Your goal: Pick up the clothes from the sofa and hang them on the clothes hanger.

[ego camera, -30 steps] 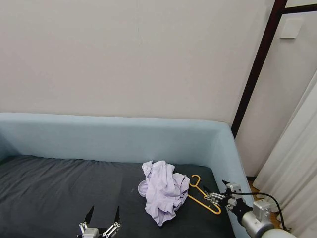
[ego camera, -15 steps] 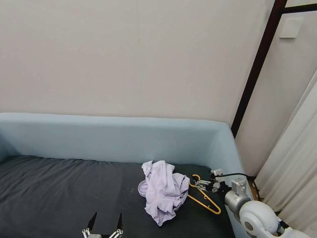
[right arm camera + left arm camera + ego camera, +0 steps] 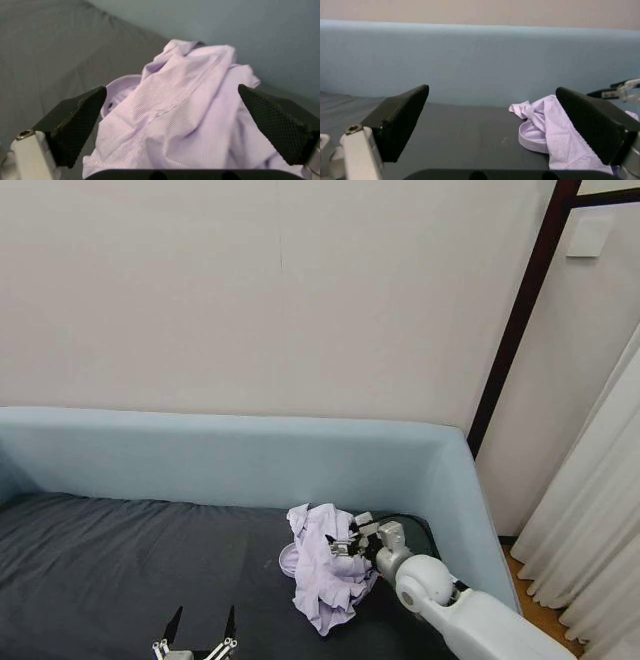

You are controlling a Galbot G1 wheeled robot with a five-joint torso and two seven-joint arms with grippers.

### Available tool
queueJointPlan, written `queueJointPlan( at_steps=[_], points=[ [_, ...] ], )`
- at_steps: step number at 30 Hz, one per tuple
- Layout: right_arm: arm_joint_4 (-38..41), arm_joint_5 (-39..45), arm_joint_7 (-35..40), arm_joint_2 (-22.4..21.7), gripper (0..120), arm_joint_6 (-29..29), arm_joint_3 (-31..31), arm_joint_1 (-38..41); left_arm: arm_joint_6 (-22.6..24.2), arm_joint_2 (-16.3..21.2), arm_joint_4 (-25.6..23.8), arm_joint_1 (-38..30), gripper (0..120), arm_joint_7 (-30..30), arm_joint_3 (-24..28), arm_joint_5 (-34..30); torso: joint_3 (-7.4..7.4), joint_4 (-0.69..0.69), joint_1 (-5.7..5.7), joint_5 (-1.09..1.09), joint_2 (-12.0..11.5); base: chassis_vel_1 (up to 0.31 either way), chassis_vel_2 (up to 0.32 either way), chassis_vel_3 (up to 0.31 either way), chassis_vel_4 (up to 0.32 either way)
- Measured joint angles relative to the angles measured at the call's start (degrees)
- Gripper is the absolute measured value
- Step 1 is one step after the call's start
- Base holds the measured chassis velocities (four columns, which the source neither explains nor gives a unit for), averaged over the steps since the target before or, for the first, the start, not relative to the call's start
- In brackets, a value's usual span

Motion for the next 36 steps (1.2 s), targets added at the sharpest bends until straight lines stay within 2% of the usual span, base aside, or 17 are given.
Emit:
queueJointPlan(
  at_steps=[4,10,15,16,19,21,23,25,29,32,33,35,36],
  points=[
    [-5.35,-2.22,-1.18,2.86,100,-0.19,-2.92,0.8,-1.22,-1.42,0.5,0.53,100,-0.3,-0.3,0.92,0.0,0.01,0.0,0.01,0.0,0.0,0.0,0.0,0.0],
    [-9.15,-5.3,-2.9,3.62,97,-0.36,-4.02,0.78,-1.83,-3.05,1.03,0.55,100,-0.6,-0.52,1.66,0.0,-0.01,0.0,0.01,0.0,0.0,0.0,0.0,0.0],
    [-12.94,-6.69,-3.89,5.48,77,0.89,-4.03,0.92,-2.04,-4.72,1.19,0.54,100,-0.8,-0.2,2.52,0.0,0.0,0.0,0.02,0.0,0.0,0.0,0.0,0.0],
    [-12.94,-6.69,-3.89,5.48,77,0.89,-4.03,0.92,-2.04,-4.72,1.19,0.54,100,-0.8,-0.2,2.52,0.0,0.0,0.0,0.02,0.0,0.0,0.0,0.0,0.0],
    [-13.19,-6.91,-3.96,5.76,63,1.49,-4.21,1.02,-2.38,-4.9,1.27,0.79,100,-1.05,-0.53,2.62,-0.01,0.0,0.0,0.02,0.0,0.0,0.0,0.0,0.0],
    [-13.19,-7.07,-3.97,5.77,59,1.64,-4.35,1.02,-2.44,-4.93,1.27,0.86,100,-1.12,-0.59,2.62,-0.01,0.0,-0.01,0.02,0.0,0.0,0.0,0.0,0.0],
    [-13.57,-7.86,-4.15,5.89,47,2.24,-4.63,1.04,-2.48,-5.05,1.27,0.96,100,-1.18,-0.6,2.62,-0.01,0.0,-0.01,0.02,0.0,0.0,0.0,0.0,0.0],
    [-13.87,-8.03,-4.2,5.96,44,2.39,-4.65,1.08,-2.48,-5.1,1.27,0.96,100,-1.2,-0.59,2.62,-0.01,0.0,-0.01,0.02,0.0,0.0,0.0,0.0,0.0],
    [-14.48,-8.27,-4.51,6.0,27,2.55,-4.61,1.25,-2.48,-5.22,1.25,0.95,100,-1.32,-0.57,2.61,-0.01,0.0,-0.01,0.02,0.0,0.0,0.0,0.0,0.0],
    [-14.12,-8.27,-4.51,5.78,19,2.56,-4.61,1.24,-2.49,-5.22,1.25,0.96,100,-1.4,-0.57,2.6,-0.01,0.0,-0.01,0.02,0.0,0.0,0.0,0.0,0.0],
    [-13.55,-8.22,-4.49,5.57,11,2.58,-4.61,1.15,-2.49,-5.22,1.25,0.96,100,-1.43,-0.58,2.56,-0.01,0.0,-0.01,0.01,0.0,0.0,0.0,0.0,0.0],
    [-13.09,-8.18,-4.4,5.38,8,2.65,-4.6,1.02,-2.49,-5.22,1.25,0.96,100,-1.45,-0.58,2.53,-0.01,0.0,-0.01,0.02,0.0,0.0,0.0,0.0,0.0],
    [-12.76,-8.11,-4.36,5.21,1,2.81,-4.53,0.88,-2.49,-5.2,1.25,0.94,100,-1.47,-0.59,2.5,-0.01,0.0,-0.01,0.02,0.0,0.0,0.0,0.0,0.0]
  ],
)
